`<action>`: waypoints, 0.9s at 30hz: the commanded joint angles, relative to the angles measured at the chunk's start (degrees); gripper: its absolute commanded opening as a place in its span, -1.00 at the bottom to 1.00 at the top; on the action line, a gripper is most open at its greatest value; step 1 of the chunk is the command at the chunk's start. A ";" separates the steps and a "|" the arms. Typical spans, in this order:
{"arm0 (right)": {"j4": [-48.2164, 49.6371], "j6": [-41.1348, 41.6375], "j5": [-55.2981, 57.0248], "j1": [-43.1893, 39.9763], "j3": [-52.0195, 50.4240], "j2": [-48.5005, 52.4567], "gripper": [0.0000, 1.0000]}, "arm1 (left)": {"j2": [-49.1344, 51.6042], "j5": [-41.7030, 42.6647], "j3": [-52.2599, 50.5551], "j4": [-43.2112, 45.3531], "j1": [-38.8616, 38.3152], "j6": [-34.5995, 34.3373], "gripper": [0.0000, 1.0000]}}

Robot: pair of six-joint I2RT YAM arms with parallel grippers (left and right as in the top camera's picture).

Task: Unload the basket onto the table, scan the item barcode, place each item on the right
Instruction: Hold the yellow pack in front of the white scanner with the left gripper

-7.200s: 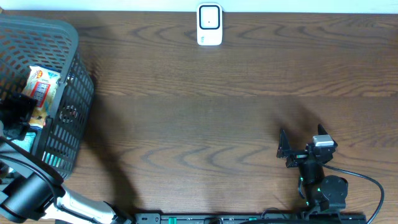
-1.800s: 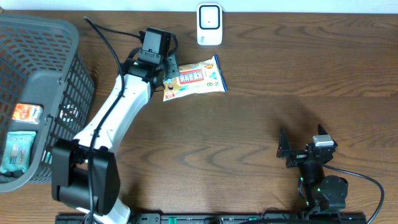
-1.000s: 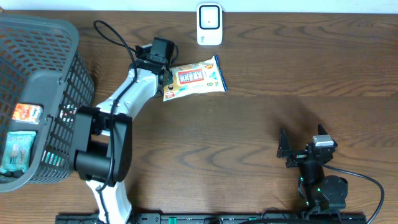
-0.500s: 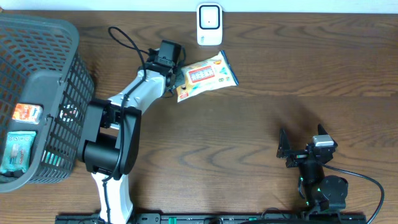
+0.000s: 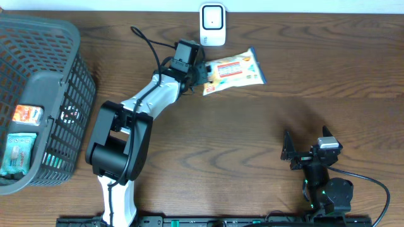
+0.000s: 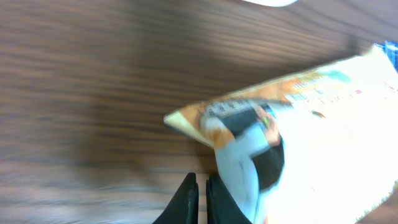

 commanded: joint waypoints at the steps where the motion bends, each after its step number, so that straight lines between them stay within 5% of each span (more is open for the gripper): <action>1: -0.17 0.59 -0.02 -0.20 -0.07 -0.09 0.98 | -0.52 7.02 0.61 1.57 -1.29 2.82 -0.85; 11: -0.17 0.59 0.00 -0.20 -0.07 -0.09 0.99 | -0.70 10.32 0.63 2.78 -2.60 4.63 -0.84; 13: -0.17 0.59 0.00 -0.20 -0.07 -0.09 0.99 | -1.07 10.27 0.63 2.78 -2.36 4.55 -0.66; 16: -0.17 0.59 0.00 -0.20 -0.07 -0.09 0.98 | -1.99 10.27 0.63 2.75 -1.57 4.52 0.39; 18: -0.17 0.59 0.00 -0.20 -0.07 -0.09 0.98 | -2.75 10.25 0.63 2.71 -0.83 4.44 0.88; 20: -0.17 0.59 0.00 -0.20 -0.07 -0.09 0.98 | -3.23 10.25 0.63 2.62 -0.02 1.84 1.00; 27: -0.17 0.59 0.00 -0.20 -0.07 -0.09 0.99 | -2.16 10.29 0.61 1.20 0.90 -9.79 0.96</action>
